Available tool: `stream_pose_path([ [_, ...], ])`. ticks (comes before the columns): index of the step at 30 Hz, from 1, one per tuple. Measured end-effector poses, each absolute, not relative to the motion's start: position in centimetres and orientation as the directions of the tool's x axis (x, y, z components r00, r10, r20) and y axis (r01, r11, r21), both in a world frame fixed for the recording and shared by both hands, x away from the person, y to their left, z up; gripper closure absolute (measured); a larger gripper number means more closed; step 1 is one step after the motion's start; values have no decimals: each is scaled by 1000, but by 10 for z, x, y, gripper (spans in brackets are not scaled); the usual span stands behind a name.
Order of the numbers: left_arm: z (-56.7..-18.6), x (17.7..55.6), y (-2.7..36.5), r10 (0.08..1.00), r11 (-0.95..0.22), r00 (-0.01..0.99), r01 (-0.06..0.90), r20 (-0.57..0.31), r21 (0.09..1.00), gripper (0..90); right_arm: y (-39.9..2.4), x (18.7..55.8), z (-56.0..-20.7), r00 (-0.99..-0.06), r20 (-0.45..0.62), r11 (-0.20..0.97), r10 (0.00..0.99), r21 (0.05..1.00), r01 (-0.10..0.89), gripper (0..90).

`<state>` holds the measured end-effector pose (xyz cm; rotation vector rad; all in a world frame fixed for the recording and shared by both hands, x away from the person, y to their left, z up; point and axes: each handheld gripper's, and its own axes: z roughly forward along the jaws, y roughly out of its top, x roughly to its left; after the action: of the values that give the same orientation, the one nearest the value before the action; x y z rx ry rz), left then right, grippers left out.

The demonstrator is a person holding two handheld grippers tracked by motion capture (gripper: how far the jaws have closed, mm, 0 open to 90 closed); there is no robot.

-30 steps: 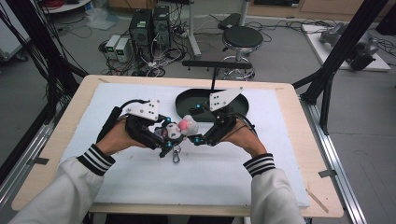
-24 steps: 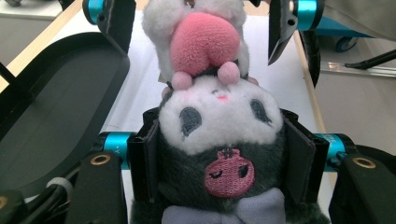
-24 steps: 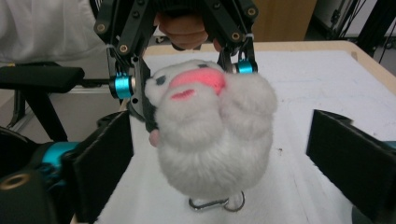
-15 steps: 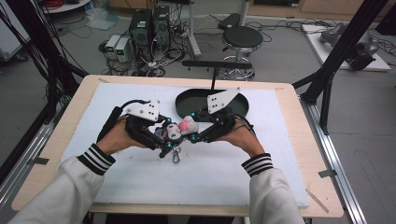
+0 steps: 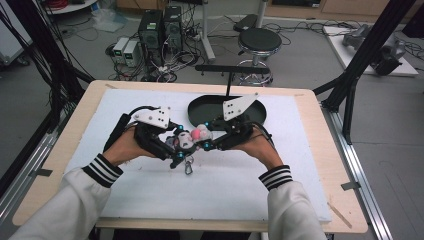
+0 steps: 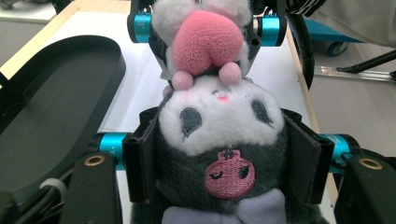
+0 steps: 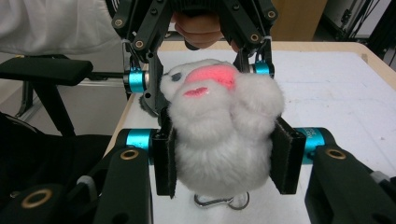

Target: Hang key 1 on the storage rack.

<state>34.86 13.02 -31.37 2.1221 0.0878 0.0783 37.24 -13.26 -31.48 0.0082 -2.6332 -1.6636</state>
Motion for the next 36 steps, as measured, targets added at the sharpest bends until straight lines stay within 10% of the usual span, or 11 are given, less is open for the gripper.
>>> stream_pose_path([
  [4, -314, 348, 130, 102, -514, 994, 26, 30, 857, 265, -133, 373, -314, -1000, 20, 428, -4, 904, 17, 533],
  [6, -313, 349, 131, 145, -482, 989, 55, 18, 875, 18, -135, 373, -314, -1000, 15, 431, 5, 902, 16, 533],
  [36, -330, 342, 193, 420, -305, 906, 96, 43, 947, 17, -190, 383, -302, -902, 7, 303, 432, 941, 152, 531],
])
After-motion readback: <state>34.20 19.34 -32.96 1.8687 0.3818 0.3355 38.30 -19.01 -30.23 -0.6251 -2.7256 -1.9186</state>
